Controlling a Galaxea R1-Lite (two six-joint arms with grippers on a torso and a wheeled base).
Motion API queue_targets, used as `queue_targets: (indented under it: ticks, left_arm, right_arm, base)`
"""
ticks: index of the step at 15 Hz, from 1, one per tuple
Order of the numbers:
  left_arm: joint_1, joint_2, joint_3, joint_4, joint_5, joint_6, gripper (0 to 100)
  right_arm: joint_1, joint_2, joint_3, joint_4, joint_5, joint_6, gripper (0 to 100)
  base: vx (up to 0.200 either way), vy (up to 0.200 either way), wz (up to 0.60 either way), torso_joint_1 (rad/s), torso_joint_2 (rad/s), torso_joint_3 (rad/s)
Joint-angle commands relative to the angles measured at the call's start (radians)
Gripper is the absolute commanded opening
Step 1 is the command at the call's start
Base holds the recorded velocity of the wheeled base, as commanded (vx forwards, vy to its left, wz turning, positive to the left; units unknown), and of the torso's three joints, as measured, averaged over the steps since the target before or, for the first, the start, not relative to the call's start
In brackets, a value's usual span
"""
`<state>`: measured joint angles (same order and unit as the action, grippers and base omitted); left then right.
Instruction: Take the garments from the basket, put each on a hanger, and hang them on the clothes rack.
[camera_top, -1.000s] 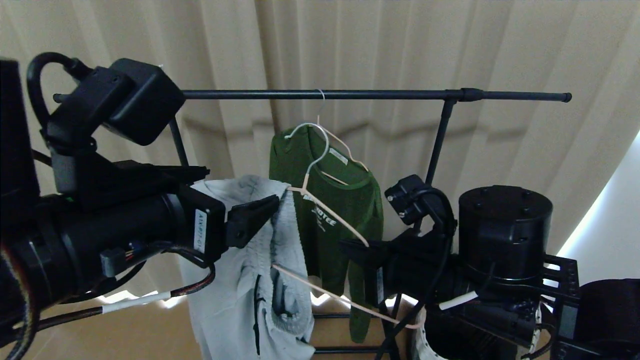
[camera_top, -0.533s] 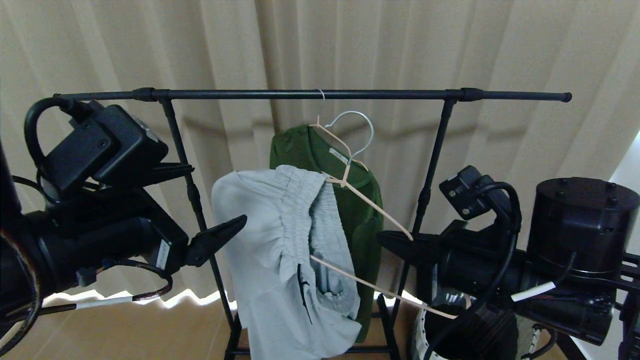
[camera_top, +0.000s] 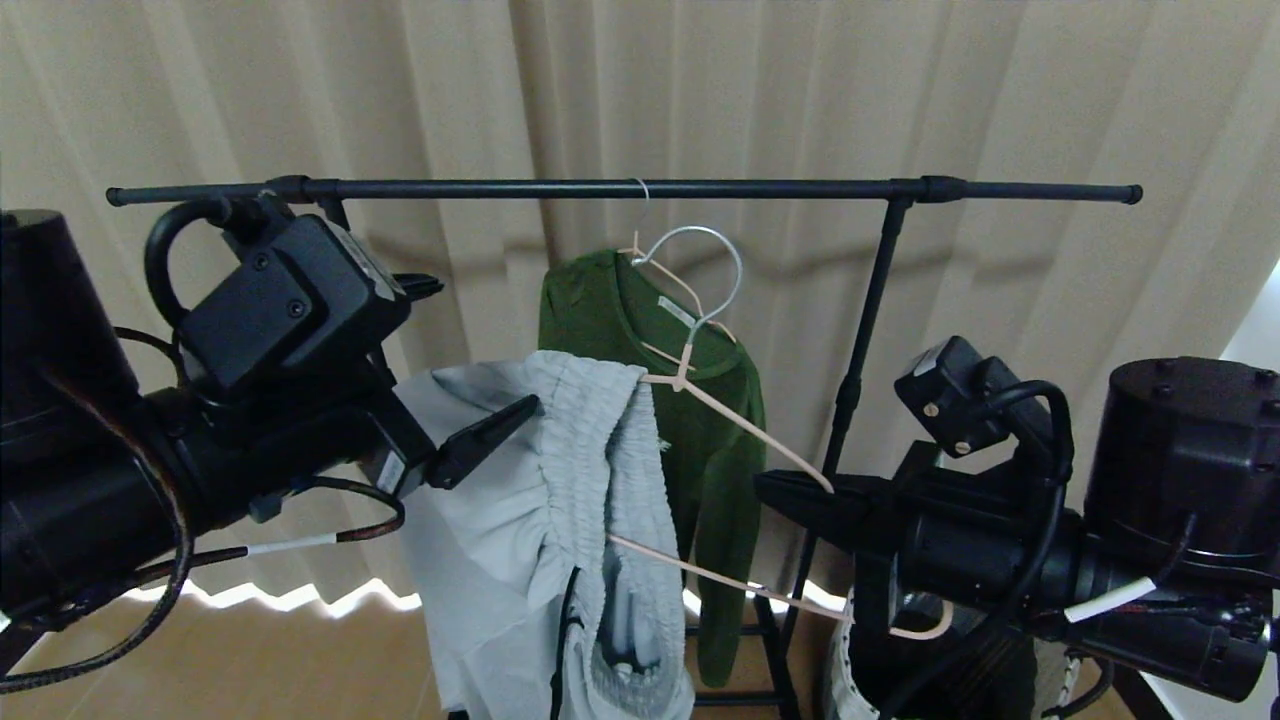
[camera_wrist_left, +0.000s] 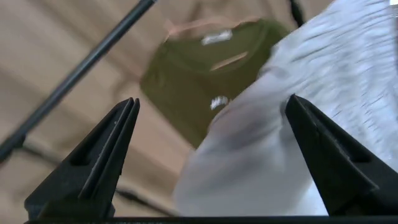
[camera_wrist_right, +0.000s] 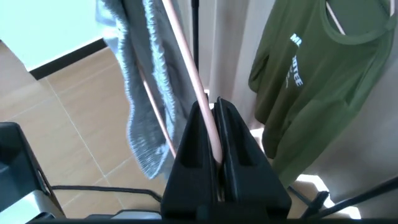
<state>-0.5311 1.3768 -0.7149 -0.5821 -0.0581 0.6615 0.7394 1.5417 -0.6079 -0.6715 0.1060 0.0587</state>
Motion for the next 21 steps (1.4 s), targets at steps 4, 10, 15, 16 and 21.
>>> queue_targets:
  ticks: [4,10,15,16,21]
  left_arm:
    - [-0.018,0.048,-0.006,-0.001,-0.008,0.01,100]
    - [-0.013,0.062,0.009,-0.002,-0.008,0.095,100]
    - [-0.013,0.054,0.048,-0.004,-0.011,0.096,100]
    - [-0.013,0.051,0.057,-0.004,-0.011,0.096,100]
    - [-0.013,0.047,0.063,-0.004,-0.012,0.095,100]
  right_arm:
    - [0.025,0.041,-0.026,-0.003,0.049,-0.051,0]
    - [0.052,0.04,-0.038,-0.01,0.052,-0.062,0]
    - [0.054,0.023,-0.038,-0.01,0.061,-0.065,0]
    - [0.055,0.018,-0.038,-0.01,0.061,-0.065,0]
    - [0.055,0.003,-0.032,-0.011,0.072,-0.065,0]
  base:
    - [0.0,0.0,0.0,0.0,0.0,0.0]
    - [0.0,0.0,0.0,0.0,0.0,0.0]
    - [0.0,0.0,0.0,0.0,0.0,0.0]
    - [0.0,0.0,0.0,0.0,0.0,0.0]
    - [0.0,0.0,0.0,0.0,0.0,0.0]
